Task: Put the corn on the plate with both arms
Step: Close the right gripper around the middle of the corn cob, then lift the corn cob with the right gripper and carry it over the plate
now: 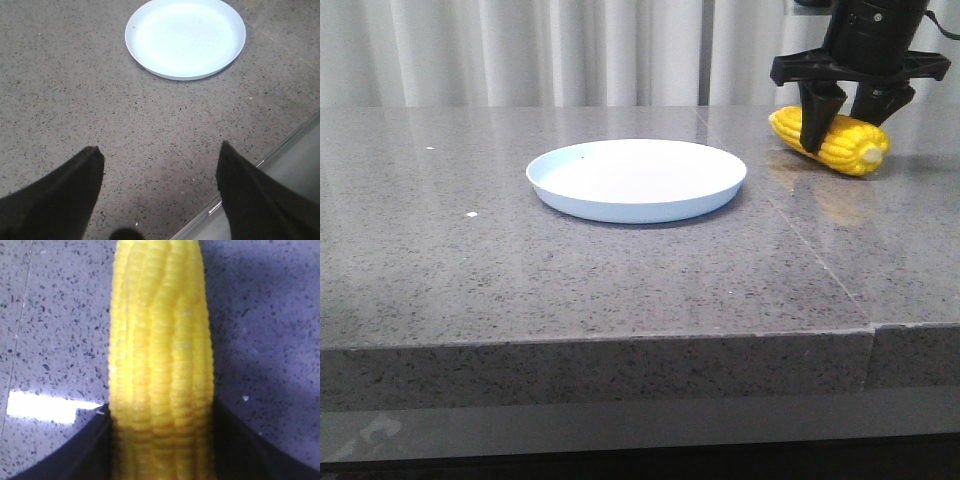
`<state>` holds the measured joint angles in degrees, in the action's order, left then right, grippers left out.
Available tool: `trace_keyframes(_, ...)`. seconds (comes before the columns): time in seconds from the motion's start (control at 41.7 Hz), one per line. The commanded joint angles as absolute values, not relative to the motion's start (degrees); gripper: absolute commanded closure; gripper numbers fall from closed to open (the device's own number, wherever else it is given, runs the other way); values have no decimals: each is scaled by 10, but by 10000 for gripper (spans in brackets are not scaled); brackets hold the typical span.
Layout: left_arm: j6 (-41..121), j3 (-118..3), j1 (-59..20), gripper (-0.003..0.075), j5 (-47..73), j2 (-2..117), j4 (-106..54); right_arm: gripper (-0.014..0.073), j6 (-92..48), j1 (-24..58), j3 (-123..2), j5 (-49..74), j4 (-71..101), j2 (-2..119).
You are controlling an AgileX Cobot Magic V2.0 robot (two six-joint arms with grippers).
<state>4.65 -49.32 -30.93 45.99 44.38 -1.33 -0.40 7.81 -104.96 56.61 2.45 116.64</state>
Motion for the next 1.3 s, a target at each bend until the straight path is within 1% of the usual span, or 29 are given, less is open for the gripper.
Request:
trace_keyframes(0.0,41,-508,-313,248,419,441,-18,343,-6,81,-1069,571,25,1110)
trace_keyframes(0.216,41,-508,-313,248,419,441,-18,343,-12,125,-1069,586,25,1045)
trace_keyframes(0.36,41,-508,-313,248,419,441,-18,343,-12,181,-1069,598,25,1015)
trace_keyframes(0.504,41,-508,-313,248,419,441,-18,343,0,239,-1067,607,26,1013)
trace_keyframes(0.672,41,-508,-313,248,419,441,-18,343,77,290,-1061,592,26,1028)
trace_keyframes(0.888,41,-508,-313,248,419,441,-18,341,204,299,-1061,558,26,1068)
trace_keyframes(0.96,41,-508,-313,248,419,441,-18,316,227,300,-1061,549,26,1083)
trace_keyframes(1.031,41,-508,-313,248,419,441,-18,267,235,300,-1061,546,27,1097)
trace_keyframes(1.103,41,-508,-313,248,419,441,-18,190,235,300,-1061,546,35,1107)
trace_keyframes(1.223,41,-508,-313,248,419,441,-18,27,235,300,-1061,541,40,1112)
trace_keyframes(1.271,41,-508,-313,248,419,441,-18,-16,235,300,-1063,542,40,1111)
